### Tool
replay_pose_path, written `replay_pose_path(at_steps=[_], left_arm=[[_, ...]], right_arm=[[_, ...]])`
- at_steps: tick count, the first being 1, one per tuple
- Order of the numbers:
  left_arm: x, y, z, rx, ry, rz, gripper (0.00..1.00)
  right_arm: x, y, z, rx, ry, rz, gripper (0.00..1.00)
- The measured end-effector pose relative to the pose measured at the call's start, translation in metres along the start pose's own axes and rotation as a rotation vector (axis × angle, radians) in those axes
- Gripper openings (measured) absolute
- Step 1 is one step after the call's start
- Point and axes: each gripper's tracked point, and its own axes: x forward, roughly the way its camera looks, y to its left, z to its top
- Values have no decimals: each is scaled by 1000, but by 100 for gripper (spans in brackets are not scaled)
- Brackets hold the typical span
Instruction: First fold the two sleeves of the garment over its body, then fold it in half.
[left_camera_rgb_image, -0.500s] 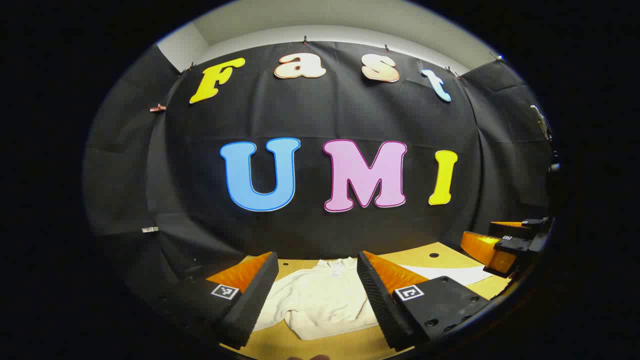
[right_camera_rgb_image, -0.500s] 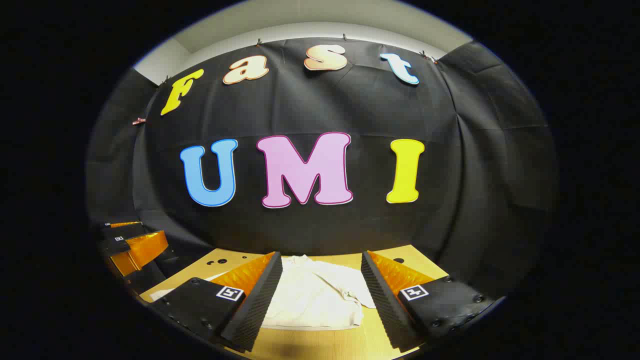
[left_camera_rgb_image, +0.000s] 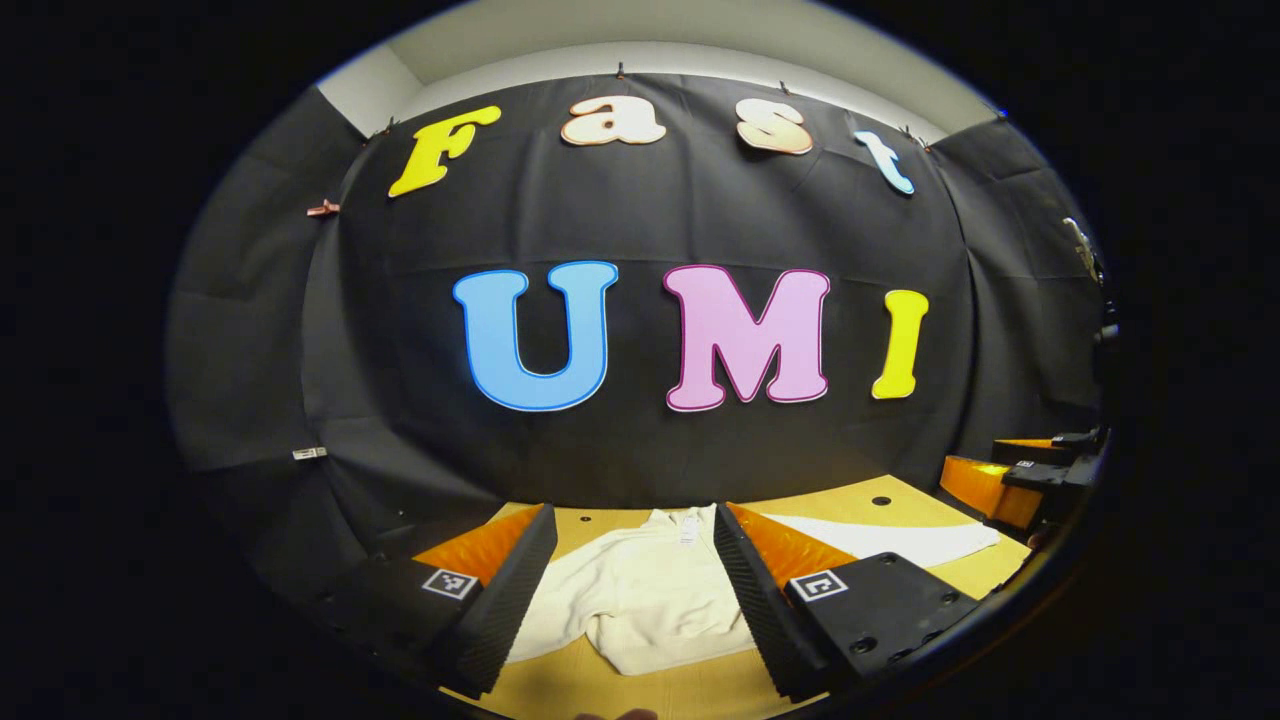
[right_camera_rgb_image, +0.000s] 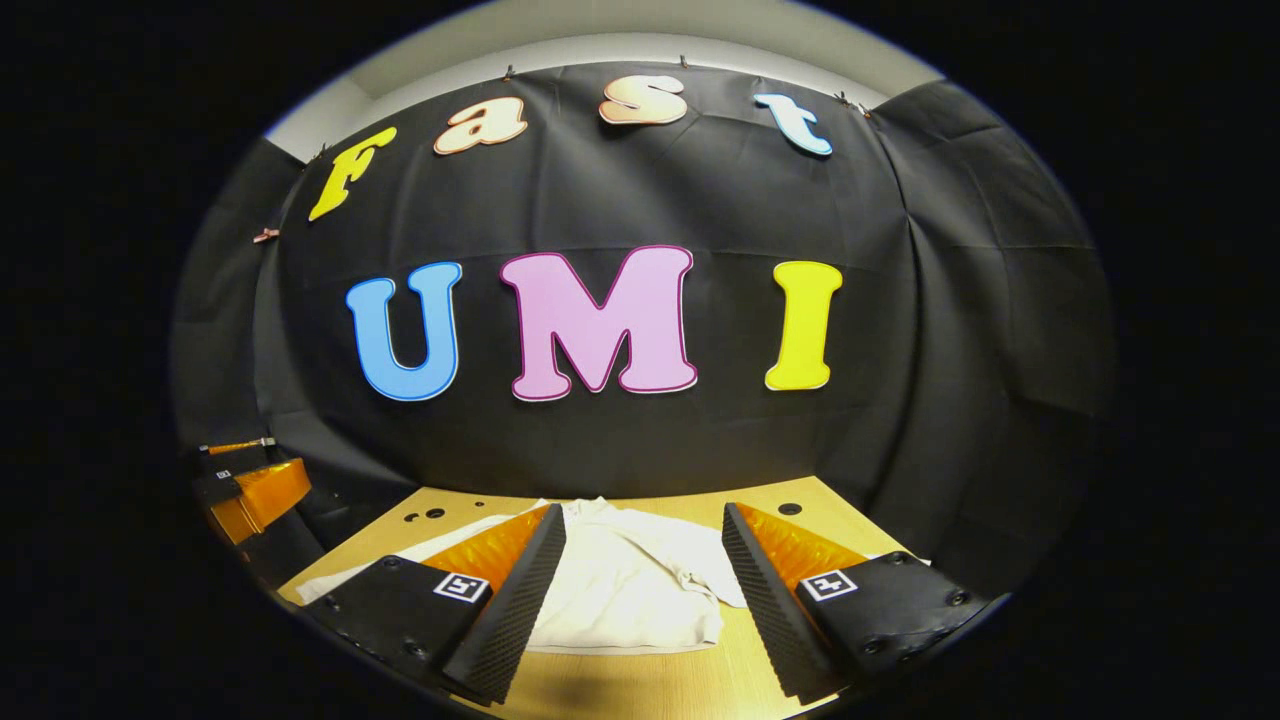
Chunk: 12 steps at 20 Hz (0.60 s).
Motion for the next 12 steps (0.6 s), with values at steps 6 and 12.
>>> replay_pose_path(at_steps=[6,12], left_arm=[[-6,-2,-4,4,0,2,98],[-7,-5,-9,4,22,6,97]], right_arm=[[6,8,-5,-6,12,36,97],[14,-5,-19,2,50,20,97]])
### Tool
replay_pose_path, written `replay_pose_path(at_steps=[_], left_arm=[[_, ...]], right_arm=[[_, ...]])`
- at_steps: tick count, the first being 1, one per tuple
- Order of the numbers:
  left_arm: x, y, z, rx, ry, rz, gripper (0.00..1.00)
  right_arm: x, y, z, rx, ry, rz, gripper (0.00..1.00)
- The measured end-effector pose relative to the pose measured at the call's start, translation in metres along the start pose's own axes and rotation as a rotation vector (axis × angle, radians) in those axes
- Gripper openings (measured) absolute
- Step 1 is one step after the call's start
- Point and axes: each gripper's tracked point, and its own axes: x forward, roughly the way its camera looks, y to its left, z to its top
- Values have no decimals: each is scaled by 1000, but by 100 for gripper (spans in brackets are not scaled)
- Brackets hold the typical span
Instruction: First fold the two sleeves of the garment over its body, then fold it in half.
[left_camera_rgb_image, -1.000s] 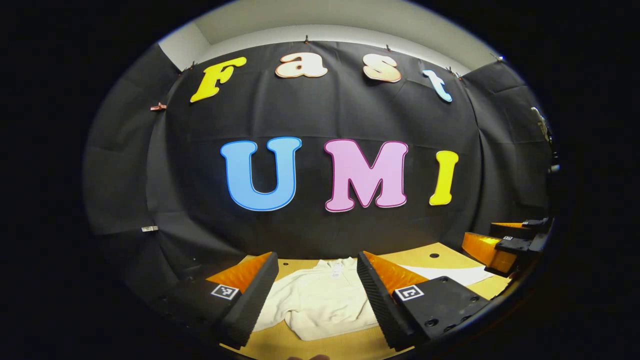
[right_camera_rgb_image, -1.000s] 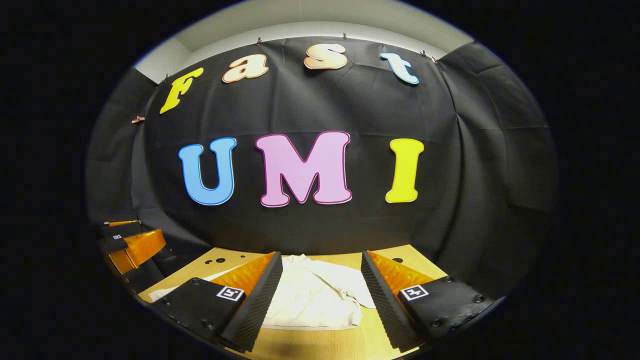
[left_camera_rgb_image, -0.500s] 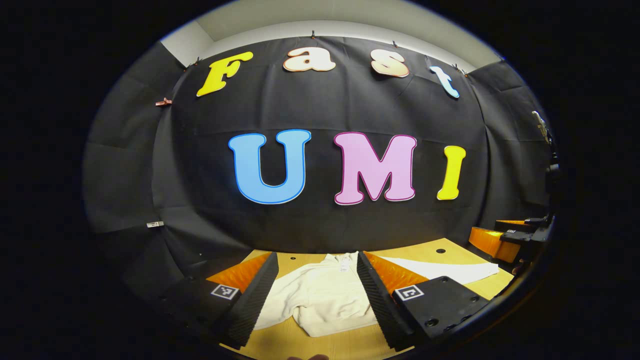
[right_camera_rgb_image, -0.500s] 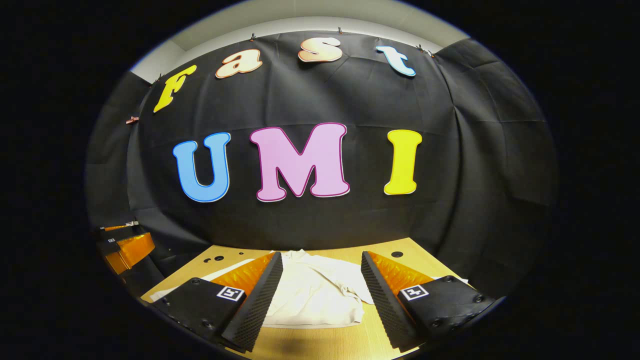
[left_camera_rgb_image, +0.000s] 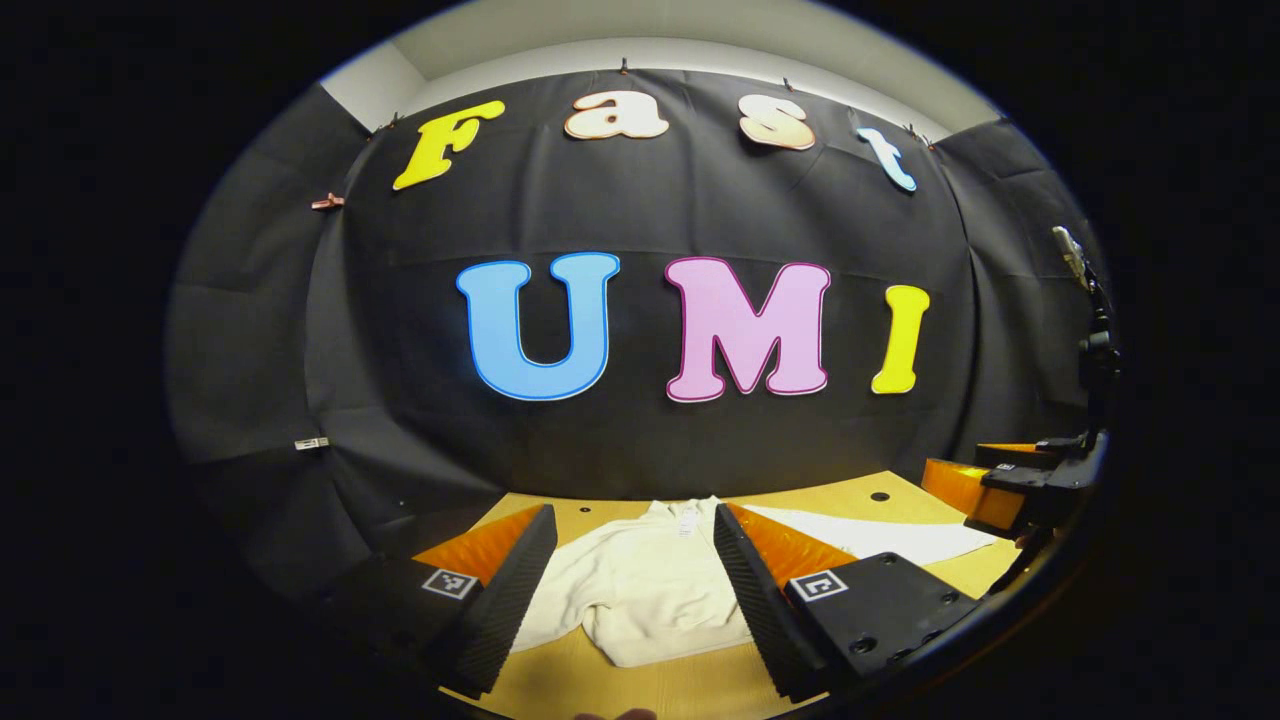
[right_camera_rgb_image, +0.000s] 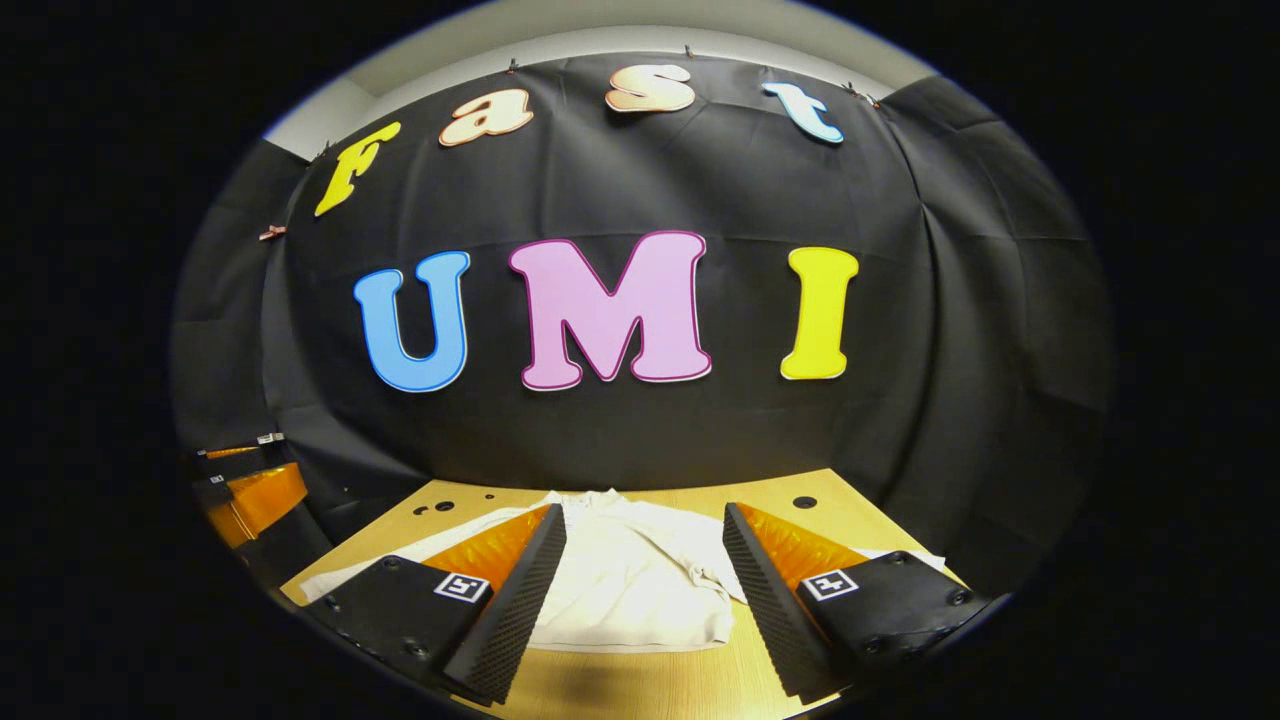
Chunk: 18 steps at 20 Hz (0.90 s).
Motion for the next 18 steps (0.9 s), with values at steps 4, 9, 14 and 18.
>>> replay_pose_path(at_steps=[4,9,14,18], left_arm=[[6,-11,2,20,1,-17,98],[13,-19,-4,32,30,-30,98],[26,-36,-5,47,44,-44,98],[38,-51,-13,53,69,-44,98]], right_arm=[[14,-23,-9,18,25,-41,97],[34,-87,-39,9,75,-170,97],[55,-173,-65,26,132,-308,97],[69,-245,-77,25,159,-411,97]])
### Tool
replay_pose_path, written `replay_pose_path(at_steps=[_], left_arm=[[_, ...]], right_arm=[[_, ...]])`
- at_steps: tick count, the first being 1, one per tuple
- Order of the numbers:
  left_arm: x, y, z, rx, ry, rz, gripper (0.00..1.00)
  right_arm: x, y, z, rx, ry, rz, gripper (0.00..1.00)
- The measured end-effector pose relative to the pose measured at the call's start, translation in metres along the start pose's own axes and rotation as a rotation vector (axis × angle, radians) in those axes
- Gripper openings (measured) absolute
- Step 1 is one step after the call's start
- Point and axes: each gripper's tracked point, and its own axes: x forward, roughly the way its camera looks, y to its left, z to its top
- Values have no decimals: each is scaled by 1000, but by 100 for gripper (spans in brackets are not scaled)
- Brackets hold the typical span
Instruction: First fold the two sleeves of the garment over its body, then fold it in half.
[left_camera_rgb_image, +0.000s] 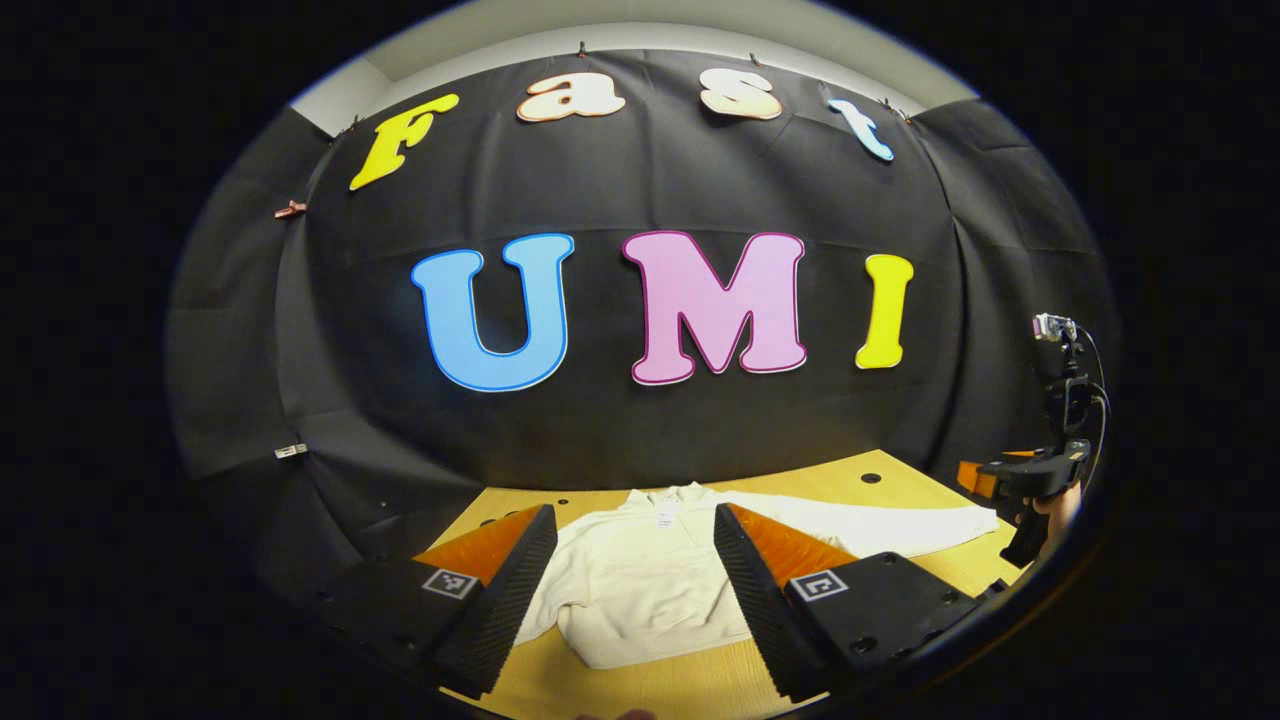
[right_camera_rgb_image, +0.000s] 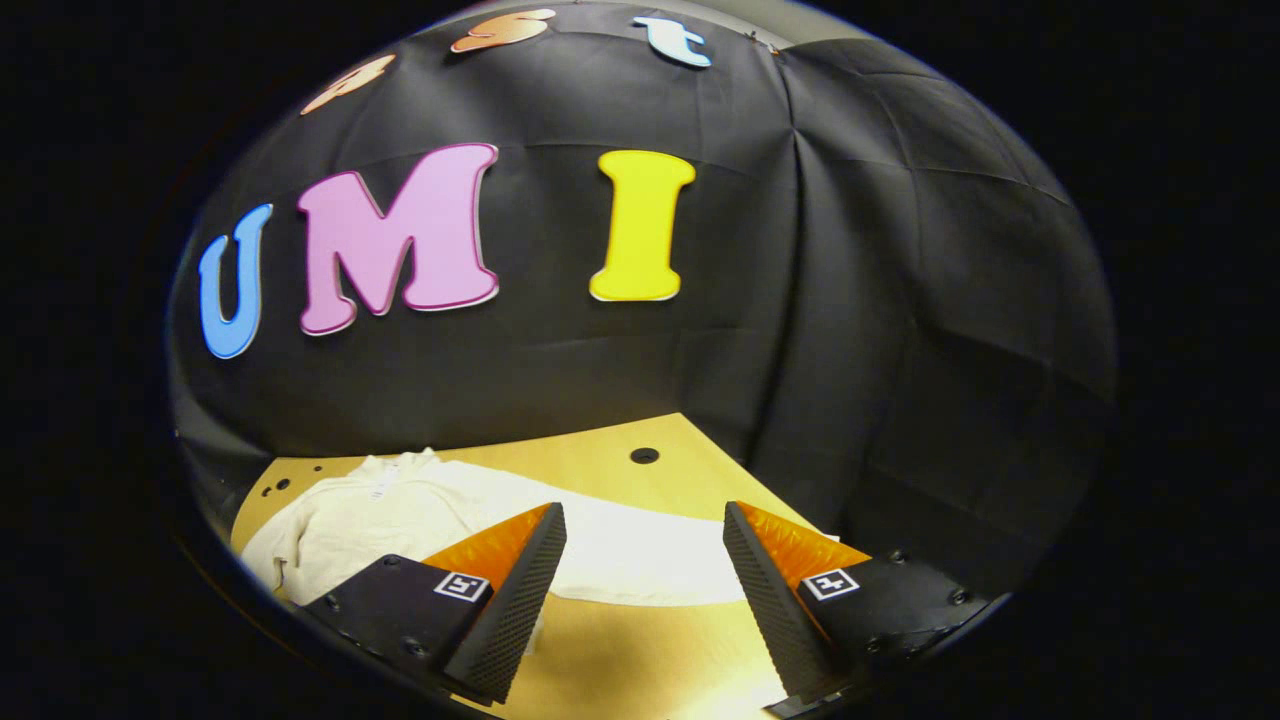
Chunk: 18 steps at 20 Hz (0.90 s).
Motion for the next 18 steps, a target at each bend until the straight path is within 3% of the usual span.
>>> replay_pose_path(at_steps=[6,10,18], left_arm=[[17,-10,-18,-12,67,29,97],[27,-10,-28,3,107,63,94],[39,-1,-46,-26,182,137,97]], right_arm=[[50,-72,-24,-3,75,-129,97],[81,-104,-61,-37,188,-171,97],[125,-159,-132,45,376,-241,98]])
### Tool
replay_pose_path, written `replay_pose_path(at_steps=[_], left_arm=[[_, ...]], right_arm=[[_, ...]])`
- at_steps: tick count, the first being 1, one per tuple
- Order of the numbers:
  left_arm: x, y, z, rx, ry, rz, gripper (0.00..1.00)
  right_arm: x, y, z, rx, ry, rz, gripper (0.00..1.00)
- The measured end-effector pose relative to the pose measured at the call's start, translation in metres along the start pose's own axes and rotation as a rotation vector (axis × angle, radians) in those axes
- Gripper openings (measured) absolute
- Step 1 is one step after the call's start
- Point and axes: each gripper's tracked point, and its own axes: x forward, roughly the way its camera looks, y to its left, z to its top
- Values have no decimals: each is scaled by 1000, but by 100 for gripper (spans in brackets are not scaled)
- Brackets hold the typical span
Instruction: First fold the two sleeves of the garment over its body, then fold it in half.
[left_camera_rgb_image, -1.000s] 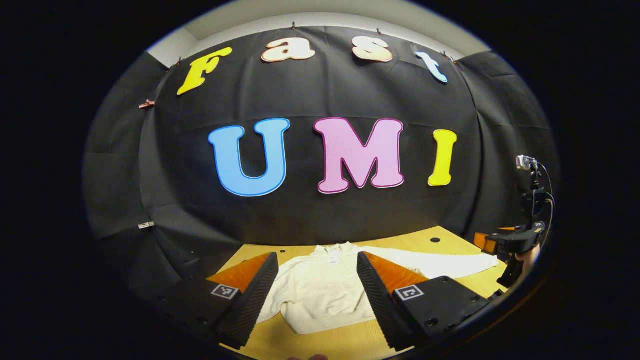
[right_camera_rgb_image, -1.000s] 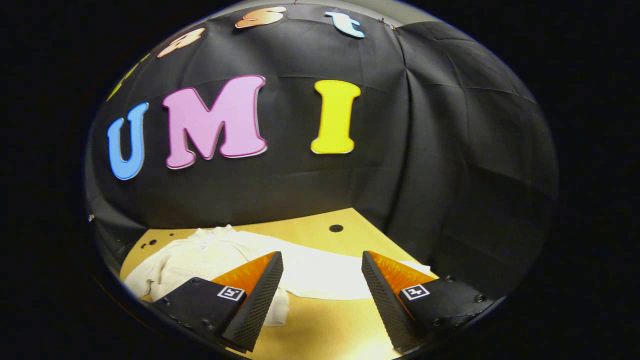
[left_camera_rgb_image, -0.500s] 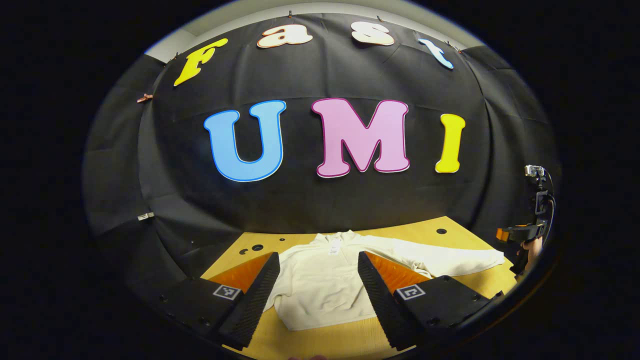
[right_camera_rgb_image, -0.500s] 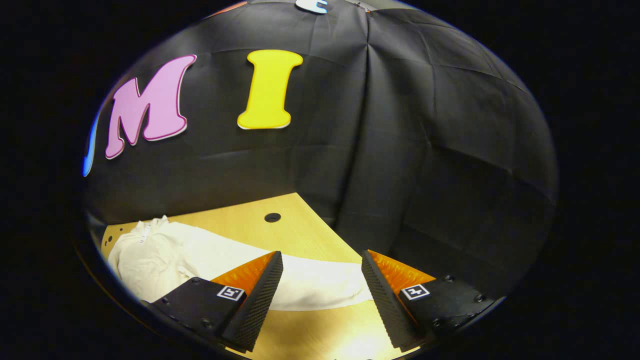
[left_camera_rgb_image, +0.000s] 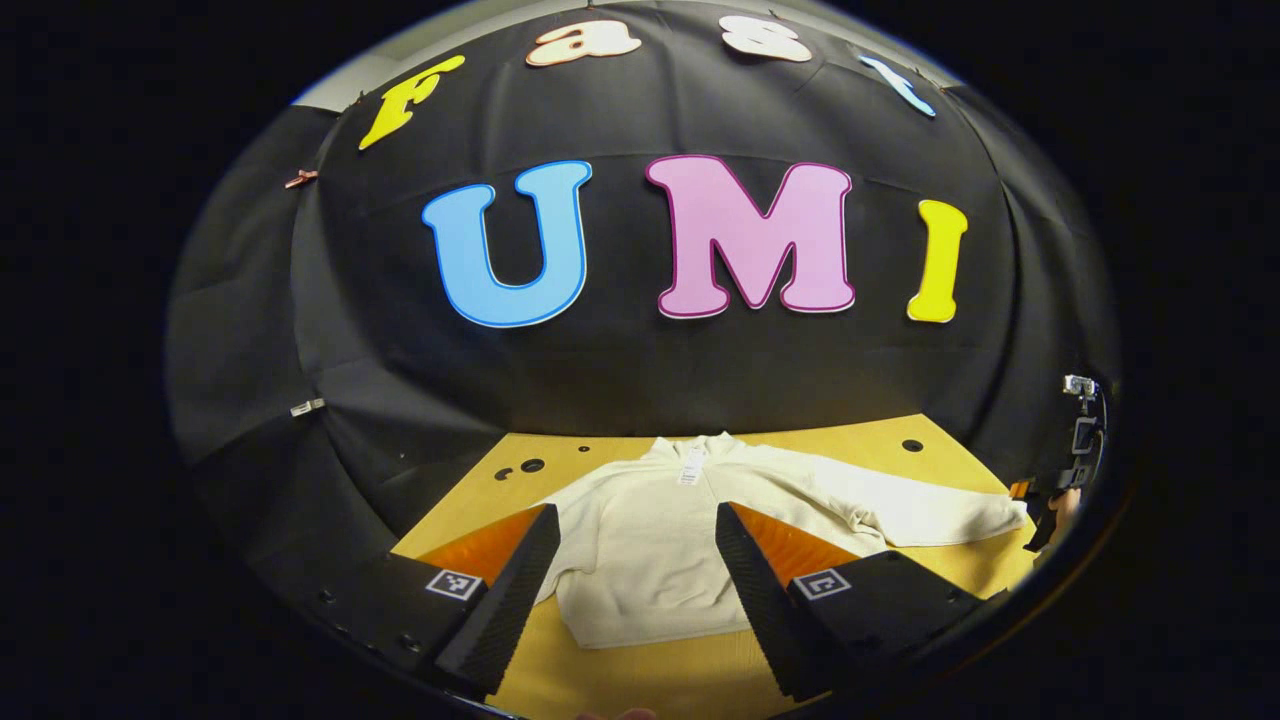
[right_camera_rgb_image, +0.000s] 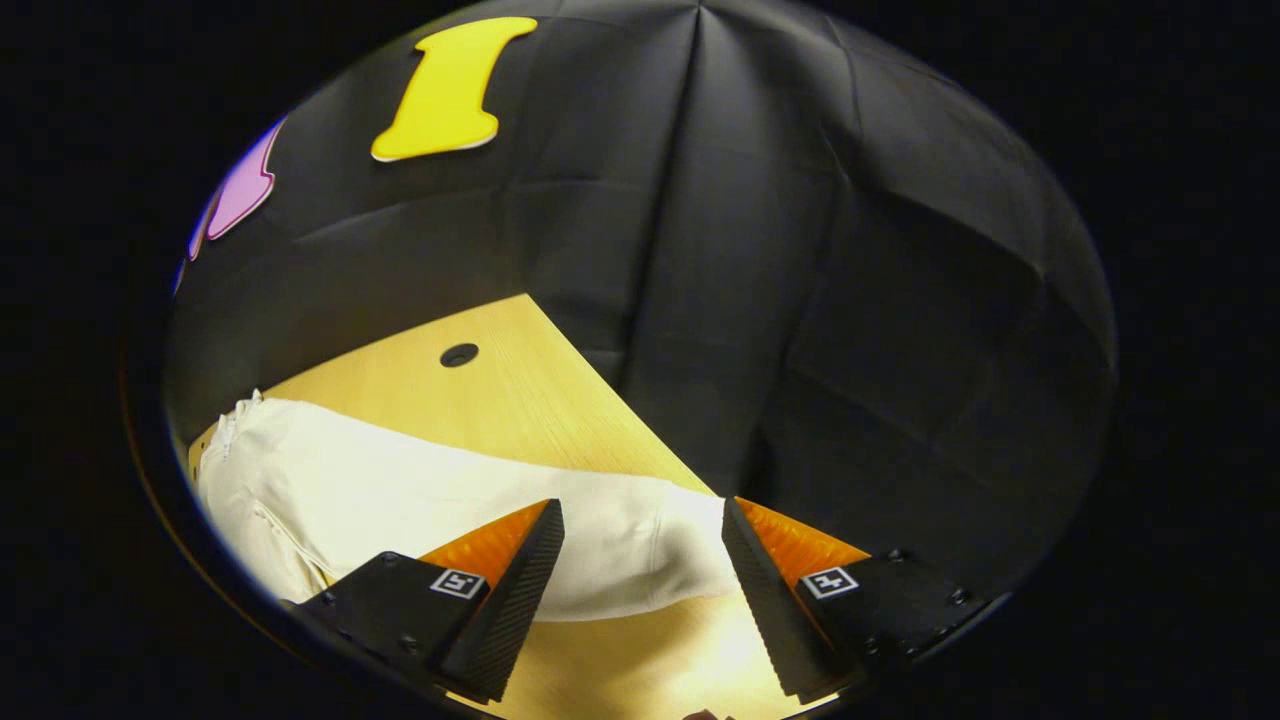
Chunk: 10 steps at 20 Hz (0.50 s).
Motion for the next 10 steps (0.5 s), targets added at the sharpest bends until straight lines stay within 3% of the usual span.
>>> replay_pose_path(at_steps=[7,10], left_arm=[[13,-3,-6,-6,43,26,97],[16,-11,-4,12,41,10,97]], right_arm=[[29,-1,-40,-29,125,19,98],[30,-2,-42,21,140,36,99]])
